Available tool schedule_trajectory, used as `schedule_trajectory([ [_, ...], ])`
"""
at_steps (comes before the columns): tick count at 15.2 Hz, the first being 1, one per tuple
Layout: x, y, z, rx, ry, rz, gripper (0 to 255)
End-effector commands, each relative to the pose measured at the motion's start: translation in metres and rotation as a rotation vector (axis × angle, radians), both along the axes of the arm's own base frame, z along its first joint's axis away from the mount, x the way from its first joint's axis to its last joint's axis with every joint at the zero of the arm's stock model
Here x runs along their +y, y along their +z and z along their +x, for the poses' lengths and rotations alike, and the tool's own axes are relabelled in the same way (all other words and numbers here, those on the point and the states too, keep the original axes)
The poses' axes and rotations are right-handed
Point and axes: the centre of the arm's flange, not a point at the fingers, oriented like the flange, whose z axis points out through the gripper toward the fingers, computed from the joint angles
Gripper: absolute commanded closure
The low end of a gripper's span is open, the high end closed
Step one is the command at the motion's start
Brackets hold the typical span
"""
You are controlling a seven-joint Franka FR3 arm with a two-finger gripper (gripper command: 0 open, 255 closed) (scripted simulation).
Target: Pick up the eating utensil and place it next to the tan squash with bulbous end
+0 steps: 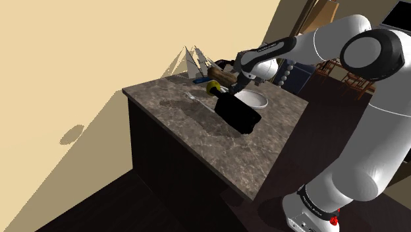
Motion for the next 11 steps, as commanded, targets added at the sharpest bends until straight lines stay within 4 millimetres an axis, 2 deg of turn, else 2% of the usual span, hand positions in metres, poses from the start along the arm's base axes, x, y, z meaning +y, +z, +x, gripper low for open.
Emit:
schedule_trajectory([
  [1,0.002,-0.021,-0.002,0.023,0.004,0.005,255],
  [11,0.002,-0.075,-0.002,0.023,0.004,0.005,255],
])
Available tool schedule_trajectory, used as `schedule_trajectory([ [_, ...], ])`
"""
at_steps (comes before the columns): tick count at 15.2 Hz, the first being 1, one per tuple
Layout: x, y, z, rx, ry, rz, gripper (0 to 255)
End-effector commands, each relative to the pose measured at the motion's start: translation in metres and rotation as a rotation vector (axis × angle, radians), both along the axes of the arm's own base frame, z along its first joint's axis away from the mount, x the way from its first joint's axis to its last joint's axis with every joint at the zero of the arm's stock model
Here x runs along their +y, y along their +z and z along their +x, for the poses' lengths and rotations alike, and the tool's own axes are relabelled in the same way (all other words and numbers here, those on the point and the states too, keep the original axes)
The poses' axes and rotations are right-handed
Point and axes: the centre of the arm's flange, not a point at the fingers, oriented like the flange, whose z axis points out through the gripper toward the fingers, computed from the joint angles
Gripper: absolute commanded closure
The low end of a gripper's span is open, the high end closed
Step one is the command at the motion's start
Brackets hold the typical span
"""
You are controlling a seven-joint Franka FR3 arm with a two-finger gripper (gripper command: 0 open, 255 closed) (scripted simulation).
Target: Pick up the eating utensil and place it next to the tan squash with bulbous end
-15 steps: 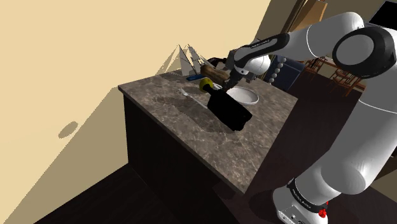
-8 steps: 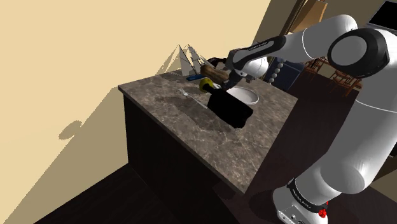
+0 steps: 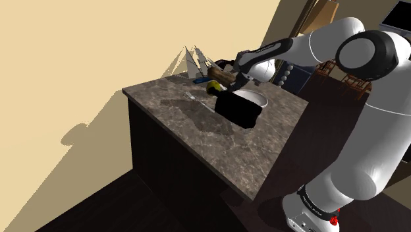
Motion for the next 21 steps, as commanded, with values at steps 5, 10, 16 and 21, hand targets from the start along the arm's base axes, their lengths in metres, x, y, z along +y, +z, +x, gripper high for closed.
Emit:
schedule_trajectory([
  [5,0.008,-0.070,-0.012,0.135,0.012,0.028,255],
  [10,0.008,-0.070,-0.012,0.135,0.012,0.028,0],
  [16,0.005,-0.045,-0.018,0.135,0.012,0.028,0],
  [21,0.002,-0.022,-0.024,0.135,0.012,0.028,0],
])
